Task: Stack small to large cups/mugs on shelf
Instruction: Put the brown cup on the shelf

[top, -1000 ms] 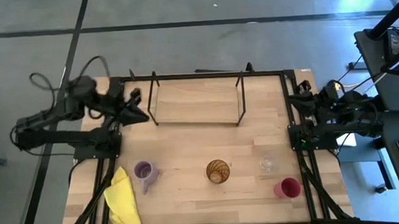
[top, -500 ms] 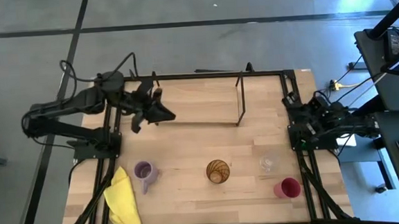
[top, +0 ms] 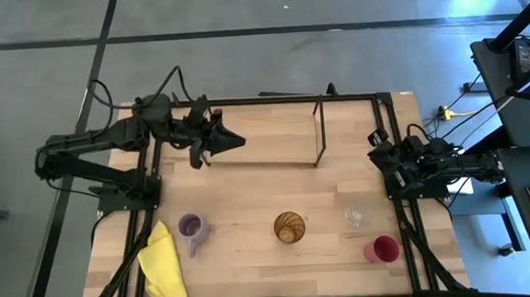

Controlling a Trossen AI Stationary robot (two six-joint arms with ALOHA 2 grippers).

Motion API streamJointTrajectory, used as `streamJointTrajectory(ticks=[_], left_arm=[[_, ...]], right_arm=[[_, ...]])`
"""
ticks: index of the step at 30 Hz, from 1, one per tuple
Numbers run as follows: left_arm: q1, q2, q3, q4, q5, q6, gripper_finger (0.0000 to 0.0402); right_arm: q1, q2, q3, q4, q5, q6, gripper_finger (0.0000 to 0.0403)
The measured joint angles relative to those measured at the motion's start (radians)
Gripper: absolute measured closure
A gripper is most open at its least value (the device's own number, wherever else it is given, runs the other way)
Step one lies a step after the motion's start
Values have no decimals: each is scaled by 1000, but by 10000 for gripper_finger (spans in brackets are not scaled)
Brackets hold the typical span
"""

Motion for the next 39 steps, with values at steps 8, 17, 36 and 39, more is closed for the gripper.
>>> streamJointTrajectory(ticks=[8, 17, 36, 39], left_arm=[[-89, 110, 0, -46, 63, 168, 374], [-152, 181, 0, 247, 19, 390, 374], [-239, 111, 0, -675, -74, 409, 374], [-312, 113, 0, -686, -119, 390, 374]], right_arm=[[0, 0, 0, -17, 1, 26, 344], [0, 0, 0, -21, 1, 26, 344], [0, 1, 1, -24, 2, 27, 344], [0, 1, 1, -24, 2, 24, 344]])
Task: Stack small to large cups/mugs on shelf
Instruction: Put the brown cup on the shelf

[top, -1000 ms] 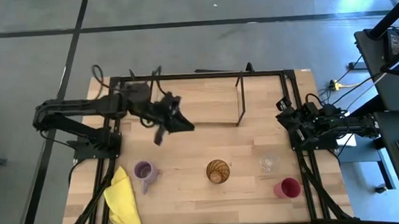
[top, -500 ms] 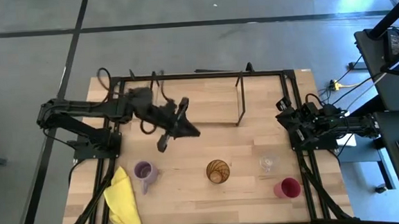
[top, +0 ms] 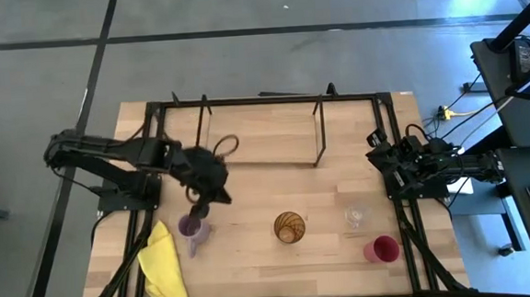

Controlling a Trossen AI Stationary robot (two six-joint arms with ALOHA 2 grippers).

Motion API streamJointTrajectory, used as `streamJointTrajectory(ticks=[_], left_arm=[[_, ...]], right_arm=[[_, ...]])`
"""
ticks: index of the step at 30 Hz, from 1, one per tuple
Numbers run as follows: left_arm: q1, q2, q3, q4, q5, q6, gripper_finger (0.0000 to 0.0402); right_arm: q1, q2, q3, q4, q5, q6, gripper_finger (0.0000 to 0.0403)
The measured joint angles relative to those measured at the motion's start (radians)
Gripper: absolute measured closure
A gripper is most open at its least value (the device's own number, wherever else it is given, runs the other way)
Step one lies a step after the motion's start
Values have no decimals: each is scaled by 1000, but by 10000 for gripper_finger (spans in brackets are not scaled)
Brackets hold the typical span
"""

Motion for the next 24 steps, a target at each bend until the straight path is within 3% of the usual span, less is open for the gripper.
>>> streamJointTrajectory(ticks=[4, 8, 17, 24], left_arm=[[-99, 2, 62, -155, -122, 57, 380], [-111, 59, 217, -139, -160, 124, 391], [-49, 354, 541, -269, -181, 308, 397], [38, 578, 695, -392, -184, 250, 386]], right_arm=[[0, 0, 0, 0, 0, 0, 344], [0, 0, 0, 0, 0, 4, 344], [0, 0, 0, -8, 0, 0, 344], [0, 0, 0, -8, 0, 1, 344]])
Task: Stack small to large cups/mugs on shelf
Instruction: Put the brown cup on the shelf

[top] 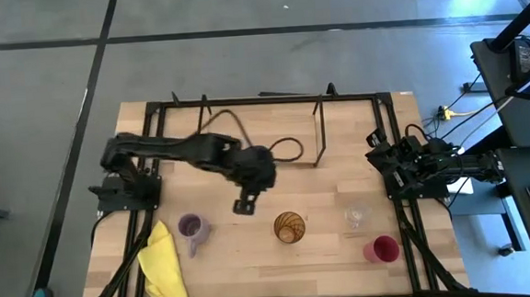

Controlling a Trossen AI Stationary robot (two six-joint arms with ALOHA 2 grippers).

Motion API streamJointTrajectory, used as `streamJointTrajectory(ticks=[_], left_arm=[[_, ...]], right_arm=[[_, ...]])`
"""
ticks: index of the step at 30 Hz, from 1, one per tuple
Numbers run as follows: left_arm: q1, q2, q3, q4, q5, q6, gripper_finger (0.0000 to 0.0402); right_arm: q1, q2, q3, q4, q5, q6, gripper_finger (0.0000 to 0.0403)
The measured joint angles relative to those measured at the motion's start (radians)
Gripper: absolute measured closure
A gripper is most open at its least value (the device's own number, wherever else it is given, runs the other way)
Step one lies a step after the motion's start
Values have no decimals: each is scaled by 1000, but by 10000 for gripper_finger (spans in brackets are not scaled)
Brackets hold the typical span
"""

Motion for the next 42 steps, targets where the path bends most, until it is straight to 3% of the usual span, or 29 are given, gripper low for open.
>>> streamJointTrajectory(ticks=[7, 18, 28, 42], left_arm=[[-41, 79, 56, 70, 3, -10, 349], [-65, 99, 59, 135, -34, -251, 250], [-88, 196, 59, 191, 41, -383, 246], [-81, 253, 56, 190, 22, -430, 248]], right_arm=[[0, 0, 0, 0, 0, -1, 344], [0, 0, 0, 0, 0, -1, 344], [0, 0, 0, -3, 0, -1, 344], [0, 0, 1, -17, 0, -1, 344]])
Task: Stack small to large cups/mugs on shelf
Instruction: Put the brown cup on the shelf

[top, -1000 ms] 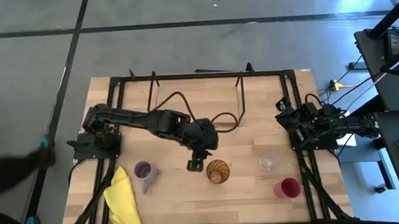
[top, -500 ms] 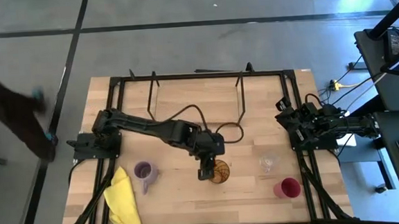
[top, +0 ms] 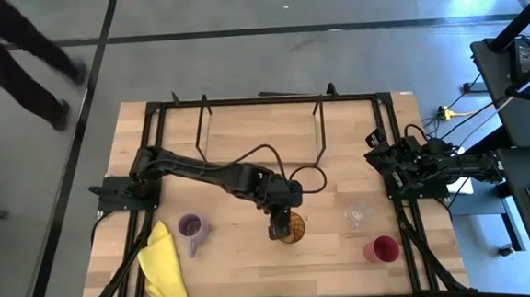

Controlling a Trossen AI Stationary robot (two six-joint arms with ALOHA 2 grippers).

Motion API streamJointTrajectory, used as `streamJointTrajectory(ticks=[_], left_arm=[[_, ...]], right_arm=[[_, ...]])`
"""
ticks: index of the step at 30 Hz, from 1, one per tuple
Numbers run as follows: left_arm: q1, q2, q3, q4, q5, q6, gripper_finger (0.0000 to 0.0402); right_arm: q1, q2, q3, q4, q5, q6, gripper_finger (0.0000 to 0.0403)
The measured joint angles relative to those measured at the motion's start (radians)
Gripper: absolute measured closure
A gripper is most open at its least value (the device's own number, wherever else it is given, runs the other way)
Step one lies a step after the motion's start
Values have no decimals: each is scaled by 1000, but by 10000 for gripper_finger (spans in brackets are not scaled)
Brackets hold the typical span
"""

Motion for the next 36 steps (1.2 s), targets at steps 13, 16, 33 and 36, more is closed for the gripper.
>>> streamJointTrajectory(ticks=[13, 16, 33, 36], left_arm=[[4, 36, -5, -78, -73, 70, 250], [5, 35, -5, -100, -86, 94, 267], [170, 15, 387, -646, -348, 225, 397], [284, -41, 388, -637, -303, 181, 398]], right_arm=[[0, 0, 0, -6, 0, 0, 344], [0, 0, 0, -6, 0, 0, 344], [0, 0, 0, -6, 0, 0, 344], [0, 0, 0, -8, 1, 0, 344]])
